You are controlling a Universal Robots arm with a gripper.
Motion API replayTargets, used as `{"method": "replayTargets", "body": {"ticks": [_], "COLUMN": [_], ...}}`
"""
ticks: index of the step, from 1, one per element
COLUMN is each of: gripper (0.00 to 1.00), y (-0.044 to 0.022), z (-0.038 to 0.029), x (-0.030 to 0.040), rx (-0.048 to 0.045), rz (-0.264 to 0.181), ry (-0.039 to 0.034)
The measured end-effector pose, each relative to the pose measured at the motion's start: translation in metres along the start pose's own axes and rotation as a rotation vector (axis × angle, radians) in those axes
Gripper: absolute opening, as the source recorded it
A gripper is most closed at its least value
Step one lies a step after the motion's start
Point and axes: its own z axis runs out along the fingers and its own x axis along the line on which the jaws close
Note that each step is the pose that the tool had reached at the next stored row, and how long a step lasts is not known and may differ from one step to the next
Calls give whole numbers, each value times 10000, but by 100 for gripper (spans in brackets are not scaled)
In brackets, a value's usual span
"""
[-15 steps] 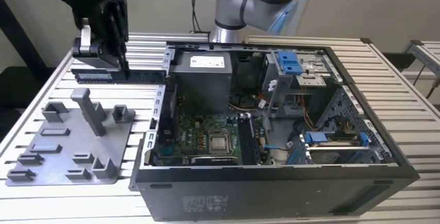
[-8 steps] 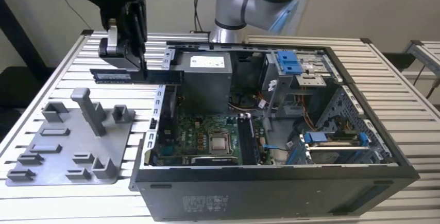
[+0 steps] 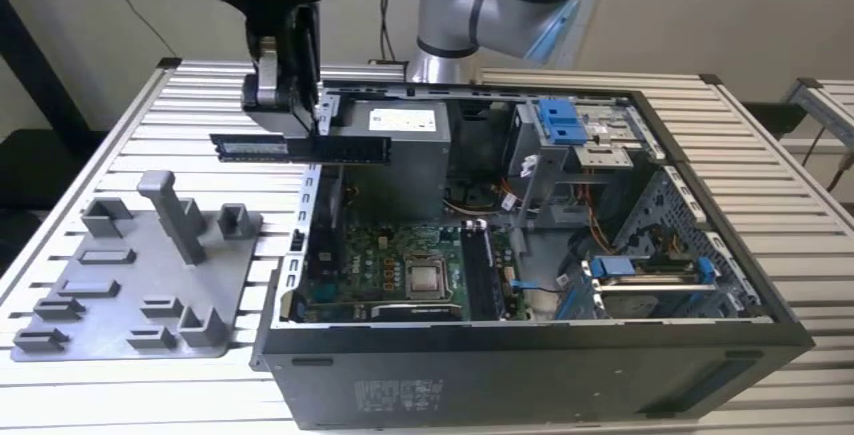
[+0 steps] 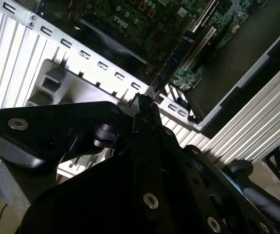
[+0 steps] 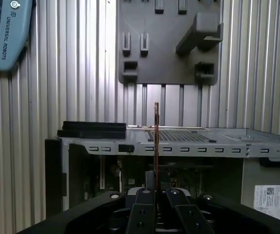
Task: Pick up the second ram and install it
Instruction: 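Pick up the second ram and move it above second insertion slot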
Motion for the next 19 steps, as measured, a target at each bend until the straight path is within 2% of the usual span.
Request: {"method": "replayTargets", "body": {"ticks": [19], "gripper": [14], "y": [-562], "z": [4], "x": [-40], "rx": [0], "rz": [-10], "ry": [0]}}
